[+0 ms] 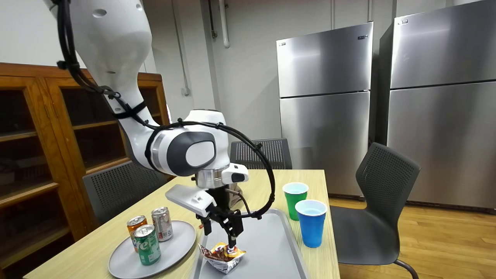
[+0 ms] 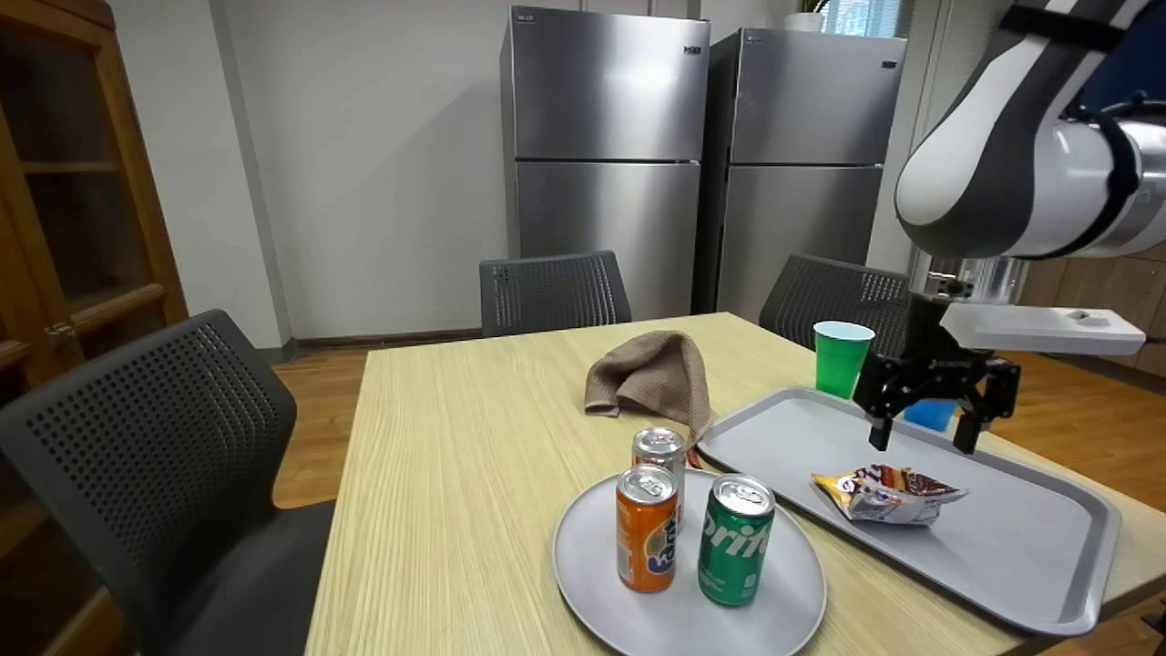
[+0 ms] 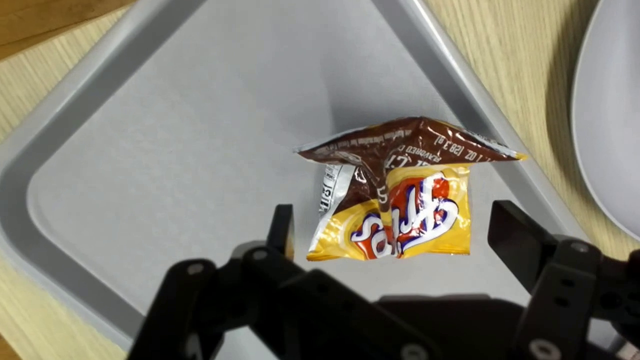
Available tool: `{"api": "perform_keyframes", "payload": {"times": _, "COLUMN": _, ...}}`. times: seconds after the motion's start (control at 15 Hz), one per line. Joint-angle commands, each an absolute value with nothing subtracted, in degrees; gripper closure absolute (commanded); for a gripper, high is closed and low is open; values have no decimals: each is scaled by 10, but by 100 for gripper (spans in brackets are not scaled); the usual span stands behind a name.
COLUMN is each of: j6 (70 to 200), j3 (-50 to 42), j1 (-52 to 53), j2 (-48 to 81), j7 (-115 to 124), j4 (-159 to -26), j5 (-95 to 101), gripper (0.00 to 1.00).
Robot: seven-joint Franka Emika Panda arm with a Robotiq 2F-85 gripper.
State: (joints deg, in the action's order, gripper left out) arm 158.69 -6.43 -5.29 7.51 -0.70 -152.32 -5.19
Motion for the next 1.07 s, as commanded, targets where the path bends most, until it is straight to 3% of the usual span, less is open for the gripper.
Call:
{"api": "perform_keyframes", "payload": {"times": 0.0, "j6": 1607, "j3": -59, "j1": -51, "j2": 99, "j7": 10, "j4": -1517, "j5": -50, "gripper": 0}}
{"api": "perform_keyframes", "payload": {"times": 0.8, "j6": 1606, "j3": -59, "j1": -50, "j2": 145, "j7": 18, "j4": -1485, "j5": -50, "gripper": 0}}
{"api": "perform_keyframes", "payload": {"times": 0.87, "j6": 1606, "j3": -59, "j1": -49, "j2": 149, "j7": 19, "j4": -1482, "j5": -49, "gripper": 23}}
{"api": "perform_keyframes", "payload": {"times": 1.0, "j6": 1606, "j3": -59, "j1": -49, "j2": 155, "j7": 18, "j4": -1476, "j5": -48, "gripper": 34}}
